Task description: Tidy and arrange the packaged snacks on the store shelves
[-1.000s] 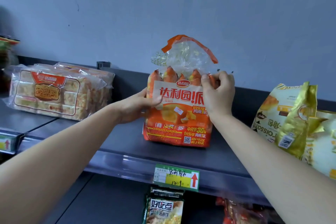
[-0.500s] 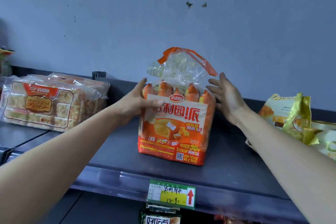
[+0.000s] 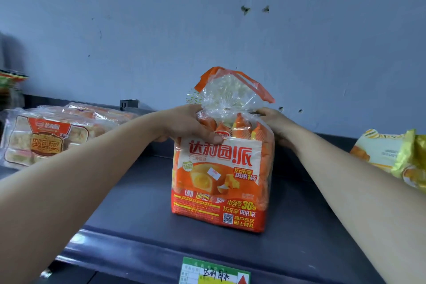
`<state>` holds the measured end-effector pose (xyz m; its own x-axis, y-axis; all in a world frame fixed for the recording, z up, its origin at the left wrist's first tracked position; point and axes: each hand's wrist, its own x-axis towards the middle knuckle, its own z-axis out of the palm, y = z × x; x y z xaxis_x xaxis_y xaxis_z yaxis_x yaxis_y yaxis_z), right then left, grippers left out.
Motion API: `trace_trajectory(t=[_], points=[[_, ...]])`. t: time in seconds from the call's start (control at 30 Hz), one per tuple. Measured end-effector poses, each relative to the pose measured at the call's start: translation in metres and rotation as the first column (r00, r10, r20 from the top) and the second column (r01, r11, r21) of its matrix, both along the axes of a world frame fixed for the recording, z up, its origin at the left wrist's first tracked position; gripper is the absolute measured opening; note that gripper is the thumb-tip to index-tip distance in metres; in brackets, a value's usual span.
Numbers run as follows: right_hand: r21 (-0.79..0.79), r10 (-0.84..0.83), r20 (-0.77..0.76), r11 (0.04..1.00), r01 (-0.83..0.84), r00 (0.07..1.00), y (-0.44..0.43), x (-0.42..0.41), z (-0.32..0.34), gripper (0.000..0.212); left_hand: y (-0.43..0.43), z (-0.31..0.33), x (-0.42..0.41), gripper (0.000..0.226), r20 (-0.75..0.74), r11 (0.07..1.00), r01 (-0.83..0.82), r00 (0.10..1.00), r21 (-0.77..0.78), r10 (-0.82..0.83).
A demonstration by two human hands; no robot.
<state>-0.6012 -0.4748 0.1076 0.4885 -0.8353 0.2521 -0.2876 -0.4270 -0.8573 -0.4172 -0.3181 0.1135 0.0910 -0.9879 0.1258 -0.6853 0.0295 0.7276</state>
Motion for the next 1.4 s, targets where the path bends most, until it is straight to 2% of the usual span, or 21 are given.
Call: trace_trajectory(t=[0.07,0.17,0.23,0.3,0.43,0.57,0.67,0.77,0.9,0.97,1.0,1.07,1.2,1.3,1.4], points=[[-0.107,-0.04,-0.04,0.994,0.035,0.998,-0.004,0.001,0.0,0.026,-0.002,-0.002,-0.005,0.086,-0.005,1.0,-0.013,1.0,-0.015,0.013],[-0.213,-0.091,-0.082,0.974,0.072,0.992,-0.004,0.0,0.0,0.021,-0.005,-0.003,-0.014,0.061,-0.03,0.999,-0.025,0.999,-0.045,0.024],[-0.29,-0.142,-0.106,0.951,0.106,0.984,-0.003,-0.004,0.001,0.019,-0.005,-0.003,-0.02,0.055,-0.059,0.997,-0.039,0.998,-0.065,0.035],[-0.376,-0.199,-0.121,0.916,0.141,0.972,-0.003,-0.008,0.003,0.02,-0.006,-0.005,-0.026,0.059,-0.085,0.996,-0.047,0.996,-0.078,0.04],[-0.472,-0.275,-0.101,0.859,0.197,0.956,-0.003,-0.013,0.003,0.027,-0.006,-0.007,-0.033,0.081,-0.081,0.992,-0.041,0.996,-0.122,0.031],[-0.442,-0.246,-0.091,0.878,0.183,0.965,-0.001,-0.013,0.0,0.023,-0.005,-0.008,-0.034,0.09,-0.022,0.991,-0.04,0.999,-0.124,0.037],[-0.333,-0.184,-0.073,0.931,0.15,0.98,0.002,-0.018,0.0,0.014,-0.002,-0.006,-0.034,0.096,0.011,0.992,-0.038,0.999,-0.117,0.04],[-0.189,-0.132,0.034,0.972,0.136,0.991,0.007,-0.028,-0.001,0.011,0.002,-0.003,-0.036,0.124,0.108,0.982,-0.118,0.985,-0.147,0.135],[-0.192,-0.256,0.156,0.94,0.283,0.954,0.009,-0.044,-0.003,0.005,0.008,-0.003,-0.045,0.143,0.078,0.925,-0.19,0.971,-0.328,0.227],[-0.205,-0.3,0.195,0.919,0.338,0.934,0.014,-0.055,-0.001,0.006,0.011,-0.005,-0.051,0.144,0.062,0.824,-0.243,0.946,-0.512,0.317],[-0.224,-0.322,0.207,0.904,0.365,0.924,0.019,-0.063,0.001,0.006,0.012,-0.006,-0.055,0.142,0.075,0.752,-0.247,0.927,-0.611,0.366],[-0.282,-0.369,0.257,0.855,0.435,0.893,0.034,-0.082,0.008,0.013,0.015,-0.006,-0.065,0.133,0.154,0.616,-0.158,0.893,-0.772,0.422],[-0.392,-0.452,0.295,0.747,0.538,0.842,0.067,-0.128,0.026,0.01,0.015,-0.004,-0.1,0.097,0.376,0.446,0.152,0.797,-0.882,0.472],[-0.433,-0.54,0.272,0.67,0.603,0.796,0.087,-0.168,0.029,0.008,0.008,-0.009,-0.135,0.07,0.495,0.388,0.343,0.762,-0.855,0.418],[-0.431,-0.654,0.109,0.647,0.629,0.748,0.1,-0.211,0.021,0.003,0.0,-0.02,-0.172,0.054,0.606,0.436,0.472,0.756,-0.766,0.248]])
